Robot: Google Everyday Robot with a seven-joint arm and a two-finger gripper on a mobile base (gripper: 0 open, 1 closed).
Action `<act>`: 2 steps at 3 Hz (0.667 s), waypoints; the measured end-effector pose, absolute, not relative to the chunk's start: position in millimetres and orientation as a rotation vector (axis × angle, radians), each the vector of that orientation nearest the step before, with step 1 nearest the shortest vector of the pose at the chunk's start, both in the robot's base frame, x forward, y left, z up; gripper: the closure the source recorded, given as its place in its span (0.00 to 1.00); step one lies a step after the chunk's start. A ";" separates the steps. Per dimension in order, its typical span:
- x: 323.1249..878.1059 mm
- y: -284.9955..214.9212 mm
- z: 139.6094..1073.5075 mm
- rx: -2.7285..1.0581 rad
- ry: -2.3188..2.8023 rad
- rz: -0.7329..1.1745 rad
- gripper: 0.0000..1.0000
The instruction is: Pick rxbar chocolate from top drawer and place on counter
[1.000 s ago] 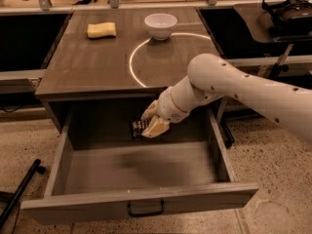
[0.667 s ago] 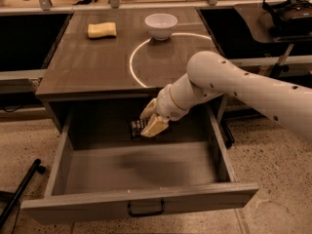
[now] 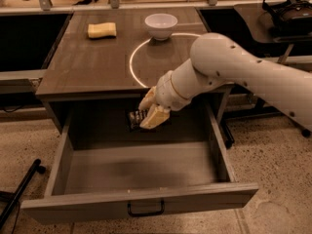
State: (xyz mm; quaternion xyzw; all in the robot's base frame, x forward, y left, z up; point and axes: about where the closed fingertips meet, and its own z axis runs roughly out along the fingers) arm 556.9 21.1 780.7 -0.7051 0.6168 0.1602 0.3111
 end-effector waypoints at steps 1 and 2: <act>549.7 22.6 854.7 -1.863 1.541 0.317 1.00; 567.3 18.2 903.0 -1.823 1.519 0.246 1.00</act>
Offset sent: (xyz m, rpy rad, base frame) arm 0.0517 -0.0170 0.1901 0.0358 -0.2660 -0.0950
